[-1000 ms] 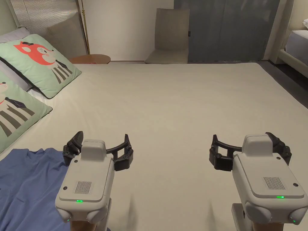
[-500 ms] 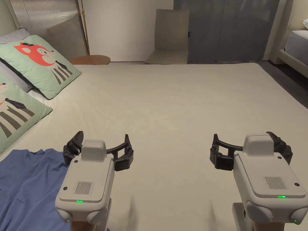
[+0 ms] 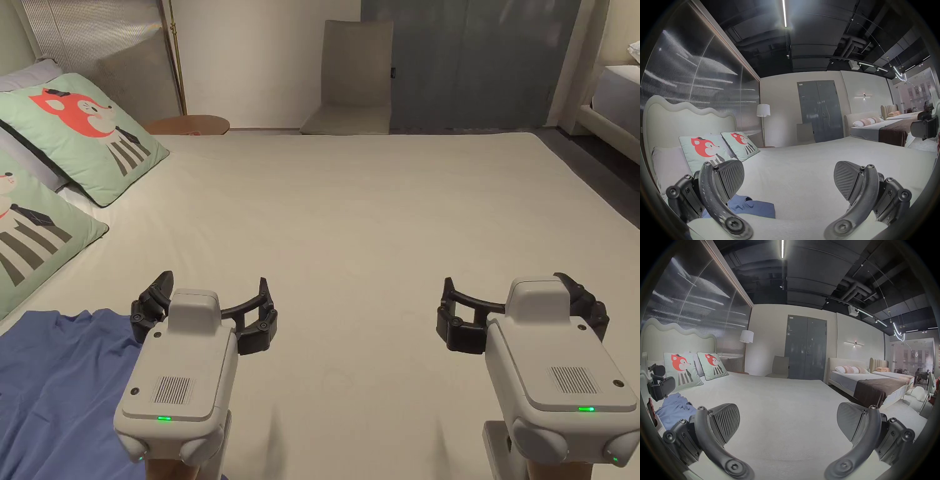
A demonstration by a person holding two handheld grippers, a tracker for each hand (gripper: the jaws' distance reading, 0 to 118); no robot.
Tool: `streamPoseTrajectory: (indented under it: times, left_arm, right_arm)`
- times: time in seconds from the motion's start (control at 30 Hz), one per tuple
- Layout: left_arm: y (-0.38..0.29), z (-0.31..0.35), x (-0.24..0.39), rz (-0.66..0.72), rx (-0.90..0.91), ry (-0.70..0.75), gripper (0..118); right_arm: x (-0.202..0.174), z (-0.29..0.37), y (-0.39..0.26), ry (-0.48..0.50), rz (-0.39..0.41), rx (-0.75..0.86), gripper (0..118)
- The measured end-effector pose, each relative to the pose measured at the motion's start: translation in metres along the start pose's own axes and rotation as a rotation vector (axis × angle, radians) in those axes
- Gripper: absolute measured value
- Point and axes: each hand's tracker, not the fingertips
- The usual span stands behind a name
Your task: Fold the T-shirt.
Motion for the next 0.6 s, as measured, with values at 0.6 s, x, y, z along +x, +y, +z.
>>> streamPoseTrajectory:
  times: [0.6]
  left_arm:
    - [0.0017,0.0007,-0.0011,0.000,0.000,0.003,110]
  right_arm:
    - [-0.0019,0.0059,0.0070,0.005,-0.002,0.002,118]
